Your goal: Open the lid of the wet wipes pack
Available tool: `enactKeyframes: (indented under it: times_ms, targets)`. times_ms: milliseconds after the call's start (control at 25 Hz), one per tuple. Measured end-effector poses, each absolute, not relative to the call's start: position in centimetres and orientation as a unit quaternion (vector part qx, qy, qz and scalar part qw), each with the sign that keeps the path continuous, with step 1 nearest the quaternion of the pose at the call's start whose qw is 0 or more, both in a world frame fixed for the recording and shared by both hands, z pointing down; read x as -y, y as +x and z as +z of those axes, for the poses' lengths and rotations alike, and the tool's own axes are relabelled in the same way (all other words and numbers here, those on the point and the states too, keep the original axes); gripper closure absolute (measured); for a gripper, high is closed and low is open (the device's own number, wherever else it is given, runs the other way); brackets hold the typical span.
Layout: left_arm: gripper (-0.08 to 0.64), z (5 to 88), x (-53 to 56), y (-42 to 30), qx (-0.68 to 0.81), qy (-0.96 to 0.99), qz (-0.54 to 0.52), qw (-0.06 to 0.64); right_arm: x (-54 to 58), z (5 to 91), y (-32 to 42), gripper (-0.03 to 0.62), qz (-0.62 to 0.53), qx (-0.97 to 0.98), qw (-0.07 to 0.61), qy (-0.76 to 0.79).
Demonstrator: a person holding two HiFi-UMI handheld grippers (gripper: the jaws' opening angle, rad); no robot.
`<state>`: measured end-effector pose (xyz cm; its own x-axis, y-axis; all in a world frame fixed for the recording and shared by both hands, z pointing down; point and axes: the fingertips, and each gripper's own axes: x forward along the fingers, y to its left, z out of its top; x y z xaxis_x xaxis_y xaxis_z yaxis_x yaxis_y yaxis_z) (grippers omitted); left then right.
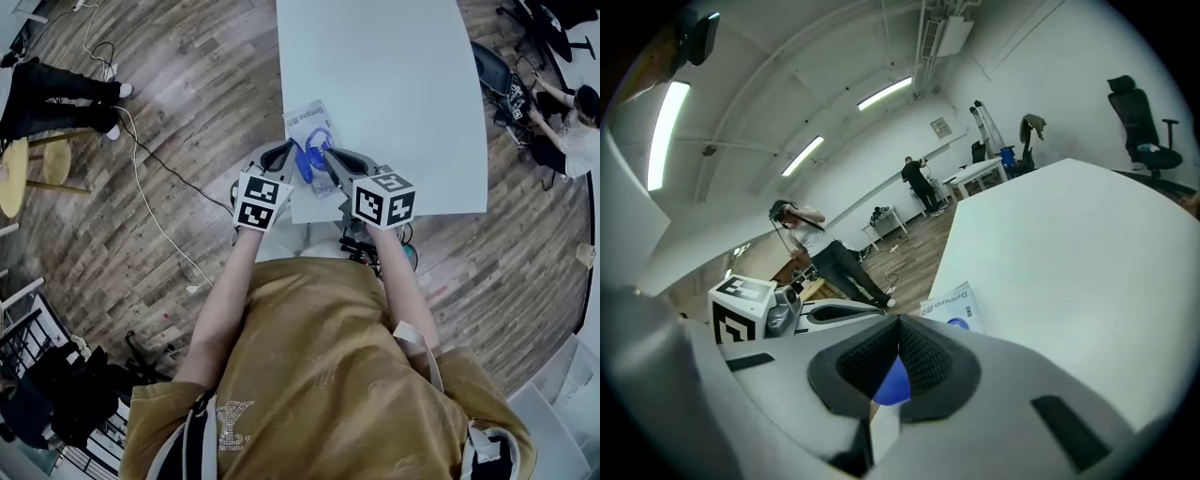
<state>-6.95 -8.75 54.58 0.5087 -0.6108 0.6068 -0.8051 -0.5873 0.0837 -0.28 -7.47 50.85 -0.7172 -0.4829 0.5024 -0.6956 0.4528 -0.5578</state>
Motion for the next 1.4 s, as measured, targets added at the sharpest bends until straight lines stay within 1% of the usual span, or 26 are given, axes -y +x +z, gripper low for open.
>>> enactKeyframes:
  times_ms: [800,1400]
  targets:
    - [0.555,56.8,8.1,-10.0,0.445,0.822,0.295,0.196,7.8,50.7,1.6,0.584,0.371,0.837,0.127,0.382]
    - [0.555,59.8,7.0,-11.7,0.450,0.805,0.310,0.232,7.8,51.1,2.5,0.584,0.376,0.829,0.130,0.393]
